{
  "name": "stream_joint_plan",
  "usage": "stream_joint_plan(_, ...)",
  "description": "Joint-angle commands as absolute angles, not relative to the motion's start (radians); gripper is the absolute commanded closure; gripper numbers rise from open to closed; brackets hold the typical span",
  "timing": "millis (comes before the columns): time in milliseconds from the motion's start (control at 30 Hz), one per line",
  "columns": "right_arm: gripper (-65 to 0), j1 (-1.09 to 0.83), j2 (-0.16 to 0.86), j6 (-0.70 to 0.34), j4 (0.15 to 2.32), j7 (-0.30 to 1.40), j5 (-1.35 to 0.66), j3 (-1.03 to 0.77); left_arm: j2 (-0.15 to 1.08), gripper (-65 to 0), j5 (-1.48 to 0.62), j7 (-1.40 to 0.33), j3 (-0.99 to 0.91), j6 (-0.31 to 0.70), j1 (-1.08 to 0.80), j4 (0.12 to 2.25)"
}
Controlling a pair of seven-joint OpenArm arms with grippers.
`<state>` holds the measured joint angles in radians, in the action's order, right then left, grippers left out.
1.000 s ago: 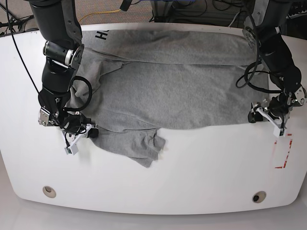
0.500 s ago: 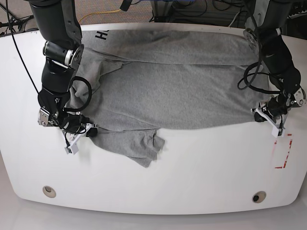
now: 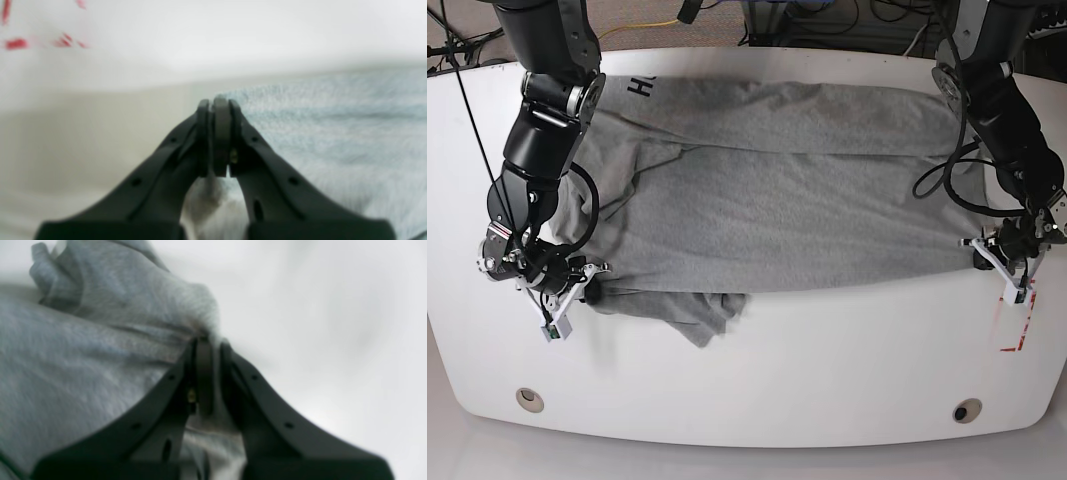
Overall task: Fold the T-shirt properly
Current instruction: 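Lift the hem with both grippers and fold it over toward the collar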
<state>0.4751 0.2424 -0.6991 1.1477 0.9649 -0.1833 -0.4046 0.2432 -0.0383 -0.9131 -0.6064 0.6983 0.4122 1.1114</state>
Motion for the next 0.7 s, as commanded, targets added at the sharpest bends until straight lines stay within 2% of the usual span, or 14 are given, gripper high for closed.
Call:
stream_joint_plan(0,0.0,0.489,0.255,-0.698,1.253,1.0,-0.186,-0.409,0.263,0.0,-0.042,-0.918,-0.607,0.698,0.435,1.178)
stream_joint_plan(333,0.0,0.348,0.255,-0.698,1.566,1.173,-0.186,-0.409,0.263,0.0,-0.044,-1.049,-0.61,0.698,0.395,1.311)
stream_joint_plan(667,0.0,0.143,0.252,-0.698,1.776,1.196,-0.188,-0.41,0.22,0.0,-0.044,-1.194,-0.611,0.698,0.236,1.567)
